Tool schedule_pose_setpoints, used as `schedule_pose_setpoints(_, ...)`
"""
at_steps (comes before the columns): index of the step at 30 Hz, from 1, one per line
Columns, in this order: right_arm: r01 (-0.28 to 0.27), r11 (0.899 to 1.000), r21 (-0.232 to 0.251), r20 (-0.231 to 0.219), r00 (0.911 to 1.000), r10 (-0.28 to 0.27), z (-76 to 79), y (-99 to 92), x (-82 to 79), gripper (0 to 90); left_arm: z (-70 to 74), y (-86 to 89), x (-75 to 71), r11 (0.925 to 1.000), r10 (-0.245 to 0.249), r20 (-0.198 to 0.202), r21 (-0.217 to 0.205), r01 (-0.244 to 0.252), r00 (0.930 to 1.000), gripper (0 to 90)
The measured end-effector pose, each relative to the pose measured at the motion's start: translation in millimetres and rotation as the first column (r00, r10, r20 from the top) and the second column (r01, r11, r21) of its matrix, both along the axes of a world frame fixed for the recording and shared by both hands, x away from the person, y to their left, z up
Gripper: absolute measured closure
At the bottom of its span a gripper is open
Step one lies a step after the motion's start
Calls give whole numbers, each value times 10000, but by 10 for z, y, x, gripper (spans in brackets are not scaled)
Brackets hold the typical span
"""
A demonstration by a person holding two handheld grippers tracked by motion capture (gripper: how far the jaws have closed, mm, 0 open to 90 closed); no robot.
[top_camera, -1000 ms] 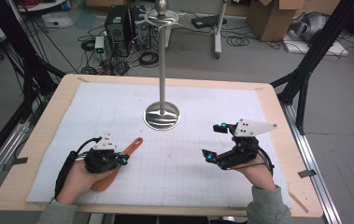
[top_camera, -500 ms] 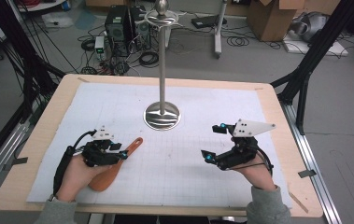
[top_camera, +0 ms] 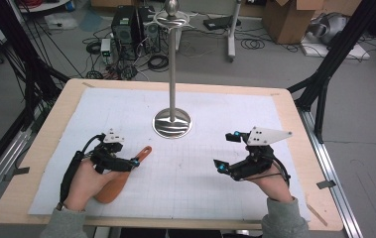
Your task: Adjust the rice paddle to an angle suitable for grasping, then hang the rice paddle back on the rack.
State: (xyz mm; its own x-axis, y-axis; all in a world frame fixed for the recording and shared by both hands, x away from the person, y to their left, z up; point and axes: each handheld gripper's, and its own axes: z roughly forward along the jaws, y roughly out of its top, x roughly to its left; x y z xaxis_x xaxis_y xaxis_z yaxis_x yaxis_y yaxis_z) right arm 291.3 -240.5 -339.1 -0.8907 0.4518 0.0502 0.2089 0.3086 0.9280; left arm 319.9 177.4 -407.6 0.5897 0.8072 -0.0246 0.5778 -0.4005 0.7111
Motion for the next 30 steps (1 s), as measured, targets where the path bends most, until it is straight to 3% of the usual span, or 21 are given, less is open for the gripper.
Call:
schedule_pose_setpoints(5, 60, 10000, -45, -17, 10000, -60, -1, -5, -9, 48, 47, -102, 53, 9993, -36, 97, 366, 33, 9999, 223)
schedule_pose_setpoints(8, 32, 10000, -83, -35, 10000, -33, -6, -3, -10, 48, 13, -124, 42, 9997, -91, 92, 240, 89, 9999, 229)
schedule_pose_setpoints(14, -52, 9999, -160, -22, 10000, 51, -17, 21, -10, 48, -129, -141, 64, 9997, -196, -410, 169, 203, 9990, 253)
schedule_pose_setpoints(30, -55, 9998, -176, -57, 10000, 54, -17, 13, -17, 49, -185, -159, 89, 9970, -681, -758, 307, 706, 9948, 279)
